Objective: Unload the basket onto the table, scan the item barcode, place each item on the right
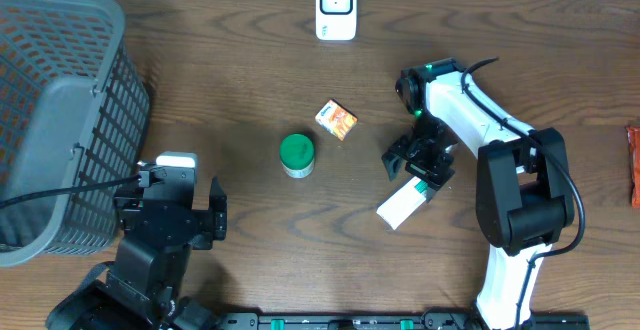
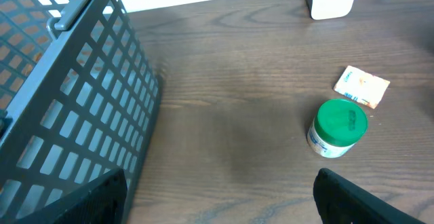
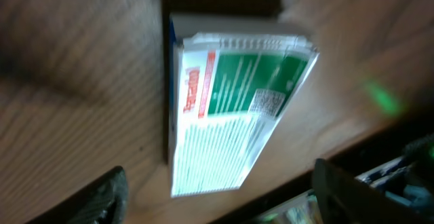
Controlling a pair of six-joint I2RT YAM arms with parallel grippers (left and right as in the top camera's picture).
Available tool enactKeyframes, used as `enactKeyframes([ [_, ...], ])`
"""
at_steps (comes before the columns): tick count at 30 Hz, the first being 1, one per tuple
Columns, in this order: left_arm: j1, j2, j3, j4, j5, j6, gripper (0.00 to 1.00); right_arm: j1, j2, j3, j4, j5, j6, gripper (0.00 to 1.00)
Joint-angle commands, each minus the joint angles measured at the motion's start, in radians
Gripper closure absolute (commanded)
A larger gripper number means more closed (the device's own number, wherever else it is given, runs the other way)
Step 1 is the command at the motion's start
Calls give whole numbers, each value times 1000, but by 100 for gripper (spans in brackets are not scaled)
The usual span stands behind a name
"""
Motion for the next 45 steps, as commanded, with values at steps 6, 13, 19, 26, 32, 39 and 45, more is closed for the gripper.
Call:
enactKeyframes([
  [6, -3, -4, -3, -2, -10, -6, 12, 9, 3, -37, 98, 104, 21, 9],
  [13, -3, -4, -3, -2, -10, -6, 12, 44, 3, -216, 290, 106, 96, 11],
  [19, -3, -4, -3, -2, -10, -6, 12, 66, 3, -293, 362, 106, 103, 15],
  [26, -3, -4, -3, -2, -10, -6, 12, 61, -5, -175, 314, 119, 56, 16],
  [32, -3, -4, -3, -2, -10, -6, 12, 61, -30, 10, 176, 148, 42, 16],
  [39, -3, -4, -3, -2, -10, -6, 12, 61, -79, 116, -71, 174, 35, 12],
  [45, -3, -4, -3, -2, -10, -6, 12, 65, -117, 99, -156, 187, -2, 9],
])
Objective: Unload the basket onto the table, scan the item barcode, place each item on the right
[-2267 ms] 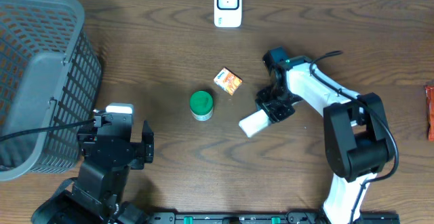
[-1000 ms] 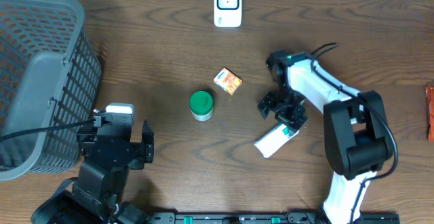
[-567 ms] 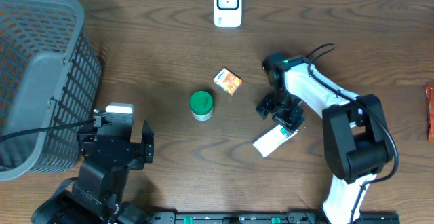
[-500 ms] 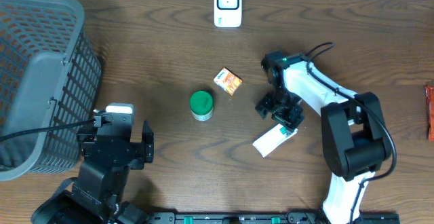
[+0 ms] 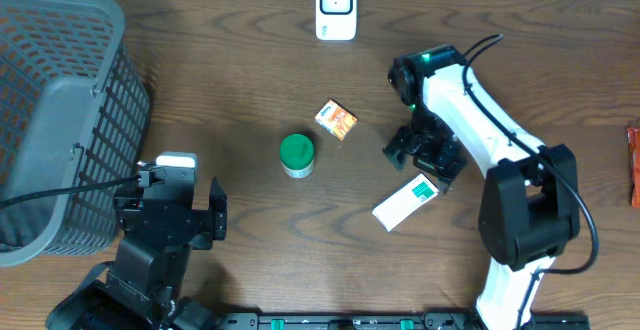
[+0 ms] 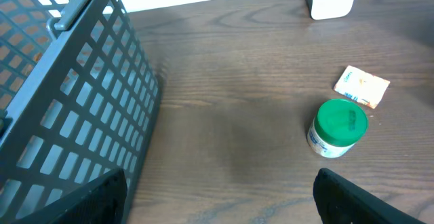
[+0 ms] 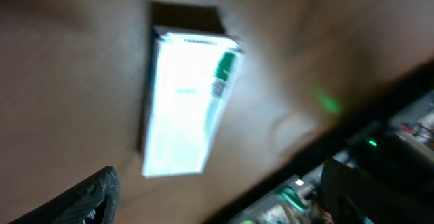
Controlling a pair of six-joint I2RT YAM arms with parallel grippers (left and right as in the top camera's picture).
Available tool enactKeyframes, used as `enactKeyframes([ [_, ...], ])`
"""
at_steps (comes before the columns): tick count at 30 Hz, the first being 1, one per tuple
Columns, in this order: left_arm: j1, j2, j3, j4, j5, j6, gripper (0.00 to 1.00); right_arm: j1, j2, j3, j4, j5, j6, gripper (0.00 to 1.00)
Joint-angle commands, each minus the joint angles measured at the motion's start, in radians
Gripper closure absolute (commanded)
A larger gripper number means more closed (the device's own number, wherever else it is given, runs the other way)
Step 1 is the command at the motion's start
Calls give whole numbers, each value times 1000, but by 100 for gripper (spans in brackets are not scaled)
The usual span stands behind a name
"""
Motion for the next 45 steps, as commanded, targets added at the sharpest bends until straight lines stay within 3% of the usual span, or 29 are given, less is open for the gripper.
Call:
enactKeyframes([
  [1, -3, -4, -3, -2, -10, -6, 12, 10, -37, -10, 8, 45, -32, 9],
  [8, -3, -4, -3, -2, -10, -6, 12, 16, -37, -154, 206, 101, -13, 9],
  [17, -3, -4, -3, -2, -10, -6, 12, 24, -39, -321, 293, 91, 35, 9],
  [22, -3, -4, -3, -2, -10, -6, 12, 41, -39, -428, 469, 92, 35, 9],
  [35, -3, -4, -3, -2, -10, -6, 12, 65, -39, -715, 757, -14, 156, 12],
  [45, -3, -4, -3, -2, -10, -6, 12, 129, -39, -765, 936, -14, 186, 15],
])
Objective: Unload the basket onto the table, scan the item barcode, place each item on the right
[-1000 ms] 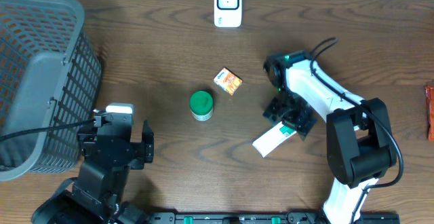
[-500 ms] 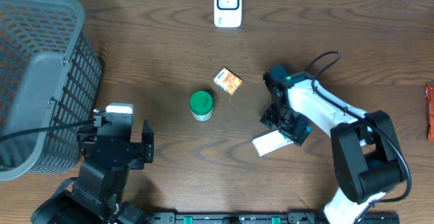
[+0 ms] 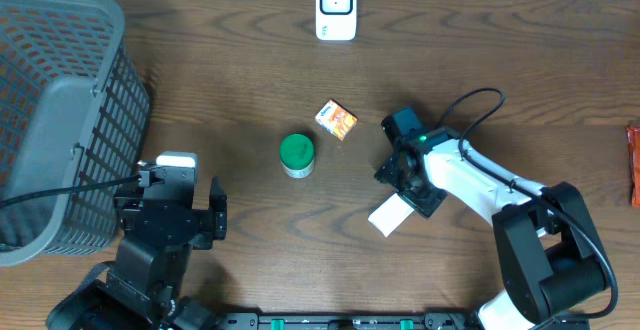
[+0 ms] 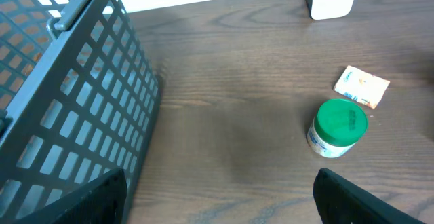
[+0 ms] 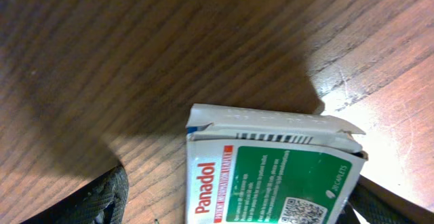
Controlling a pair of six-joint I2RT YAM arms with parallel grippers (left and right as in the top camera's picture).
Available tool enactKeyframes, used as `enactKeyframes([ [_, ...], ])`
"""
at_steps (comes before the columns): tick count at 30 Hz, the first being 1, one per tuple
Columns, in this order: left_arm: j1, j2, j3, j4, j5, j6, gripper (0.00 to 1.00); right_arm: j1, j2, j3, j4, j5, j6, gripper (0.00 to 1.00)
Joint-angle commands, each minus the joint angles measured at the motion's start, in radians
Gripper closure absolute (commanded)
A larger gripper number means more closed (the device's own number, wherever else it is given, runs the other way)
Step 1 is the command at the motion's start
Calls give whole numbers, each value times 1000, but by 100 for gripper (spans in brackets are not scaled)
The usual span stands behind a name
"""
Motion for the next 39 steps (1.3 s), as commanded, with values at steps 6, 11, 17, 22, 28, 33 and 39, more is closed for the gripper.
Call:
enactKeyframes([
  [6, -3, -4, -2, -3, -10, -6, 12, 37, 173, -128, 119, -49, 22, 27],
  [11, -3, -4, -2, -3, -10, -6, 12, 37, 173, -128, 76, -53, 5, 24],
  [17, -3, -4, -2, -3, -10, -6, 12, 37, 173, -128, 31, -137, -54, 8],
  [22, -3, -4, -2, -3, -10, -6, 12, 37, 173, -128, -14, -265, -53, 10],
  [28, -3, -4, -2, -3, -10, -6, 12, 45, 173, -128, -25, -356, -12, 15],
  [33, -3, -4, -2, -3, -10, -6, 12, 76, 173, -128, -21, -389, 67, 17],
  [39, -3, -4, -2, -3, -10, -6, 12, 113, 173, -128, 82, -392, 245, 18],
])
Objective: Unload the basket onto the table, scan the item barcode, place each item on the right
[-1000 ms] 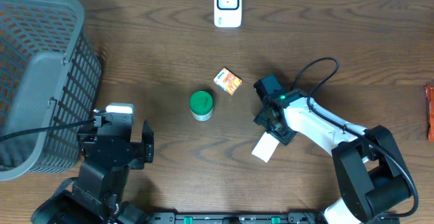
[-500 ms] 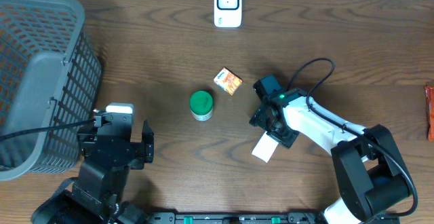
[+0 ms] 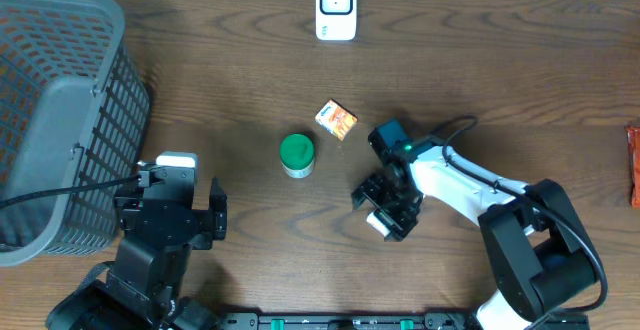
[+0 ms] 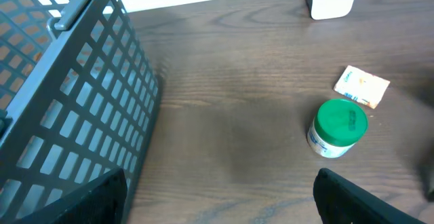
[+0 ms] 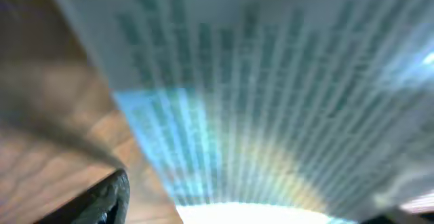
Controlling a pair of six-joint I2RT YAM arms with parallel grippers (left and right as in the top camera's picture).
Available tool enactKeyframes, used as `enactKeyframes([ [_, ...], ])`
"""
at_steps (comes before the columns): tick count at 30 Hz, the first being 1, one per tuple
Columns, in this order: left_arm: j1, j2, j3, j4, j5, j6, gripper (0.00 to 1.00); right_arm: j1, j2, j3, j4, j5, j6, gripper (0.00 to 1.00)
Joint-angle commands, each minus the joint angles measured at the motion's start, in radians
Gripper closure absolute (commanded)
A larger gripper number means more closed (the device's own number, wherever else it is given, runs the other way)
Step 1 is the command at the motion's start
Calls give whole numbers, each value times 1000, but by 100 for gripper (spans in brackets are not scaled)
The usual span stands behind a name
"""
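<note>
The item, a white and green Panadol box (image 3: 377, 223), lies flat on the table in front of centre. My right gripper (image 3: 389, 208) is down over it and covers most of it. In the right wrist view the box (image 5: 271, 81) fills the frame, blurred and very close. It reaches between the spread fingers of my right gripper (image 5: 237, 207), and I cannot tell whether they touch it. The white scanner (image 3: 336, 7) stands at the far edge. My left gripper (image 4: 217, 207) is open and empty near the front left.
A green-lidded jar (image 3: 296, 155) and a small orange box (image 3: 337, 120) sit left of the right arm. A large grey basket (image 3: 60, 120) fills the left side. A red packet (image 3: 633, 165) lies at the right edge.
My right gripper has moved toward the front left and down onto the box. The box was sharp below the fingers and is now a close blur. The left arm is unchanged.
My right gripper first hovered open just over the box. It then stood farther back, with the box lying free on the table. After that it was low at the box's far end, and the box lay a little further left. Now it sits over the box.
</note>
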Motion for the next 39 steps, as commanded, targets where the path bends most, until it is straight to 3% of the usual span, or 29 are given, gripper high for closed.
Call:
enactKeyframes([
  [1, -3, -4, -3, -2, -10, -6, 12, 43, 146, -103, 140, 42, 107, 20],
  [9, -3, -4, -3, -2, -10, -6, 12, 29, 146, -80, 201, 173, 95, 23],
  [14, -3, -4, -3, -2, -10, -6, 12, 29, 146, -10, 186, 246, 5, 21],
  [27, -3, -4, -3, -2, -10, -6, 12, 31, 146, 376, -273, 451, -93, 13],
  [39, -3, -4, -3, -2, -10, -6, 12, 31, 139, 426, -360, 452, -96, 10],
])
